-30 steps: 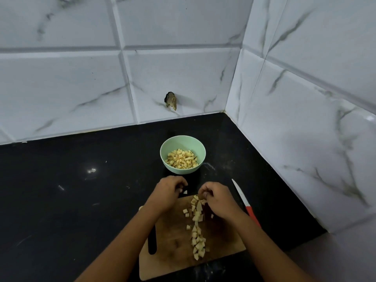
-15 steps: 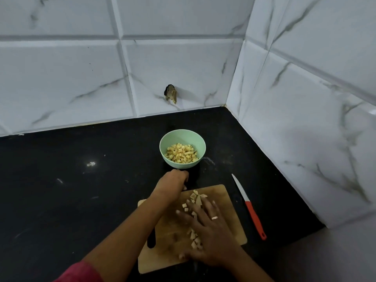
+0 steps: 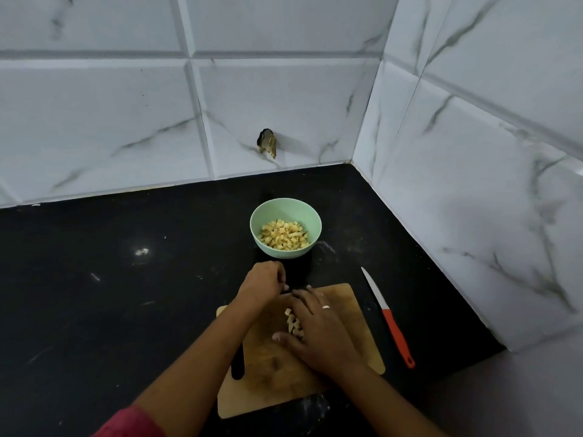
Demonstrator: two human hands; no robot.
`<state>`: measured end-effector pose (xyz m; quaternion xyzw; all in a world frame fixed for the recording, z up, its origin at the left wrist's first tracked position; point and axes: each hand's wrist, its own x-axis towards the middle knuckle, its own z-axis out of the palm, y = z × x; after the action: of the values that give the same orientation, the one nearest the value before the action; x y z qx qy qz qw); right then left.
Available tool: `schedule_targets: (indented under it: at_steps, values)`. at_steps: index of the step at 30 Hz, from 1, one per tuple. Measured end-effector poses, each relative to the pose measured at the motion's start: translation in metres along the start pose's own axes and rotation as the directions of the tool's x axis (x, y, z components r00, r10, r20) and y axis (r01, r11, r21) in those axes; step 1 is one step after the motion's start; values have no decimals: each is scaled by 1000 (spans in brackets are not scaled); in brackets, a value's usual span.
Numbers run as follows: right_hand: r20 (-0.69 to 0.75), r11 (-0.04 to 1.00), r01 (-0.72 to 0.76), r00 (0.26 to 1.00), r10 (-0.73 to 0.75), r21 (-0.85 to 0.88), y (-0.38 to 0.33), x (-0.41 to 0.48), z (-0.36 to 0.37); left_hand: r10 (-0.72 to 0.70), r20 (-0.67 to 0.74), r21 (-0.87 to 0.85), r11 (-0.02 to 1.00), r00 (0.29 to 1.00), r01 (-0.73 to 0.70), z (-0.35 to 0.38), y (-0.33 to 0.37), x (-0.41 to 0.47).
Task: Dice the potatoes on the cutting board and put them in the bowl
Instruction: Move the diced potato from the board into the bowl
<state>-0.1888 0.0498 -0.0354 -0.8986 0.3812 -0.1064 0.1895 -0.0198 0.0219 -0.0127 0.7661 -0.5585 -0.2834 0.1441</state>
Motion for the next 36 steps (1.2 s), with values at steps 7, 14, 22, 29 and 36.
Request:
schedule_targets:
  at_steps: [7, 14, 22, 29, 36]
  values:
    - [-55, 988, 48, 998, -40, 150, 0, -3, -3, 57, -151, -217, 972, 987, -89, -1, -3, -48]
    - [-14, 988, -1, 1000, 3, 153, 3, -11, -3, 75, -69, -167, 982, 995, -86, 13, -4, -80]
    - [-101, 980, 82, 993, -65, 179, -8, -3, 6, 100, 21, -119, 988, 995, -97, 6, -3, -84]
    - [-131, 992, 96, 988, -84, 87, -6, -3, 8, 48, -83, -145, 988, 995, -60, 0, 1, -92]
    - [-70, 914, 252, 955, -288, -318, 7, 16, -5, -1, -136, -275, 961, 991, -36, 1, 2, -91]
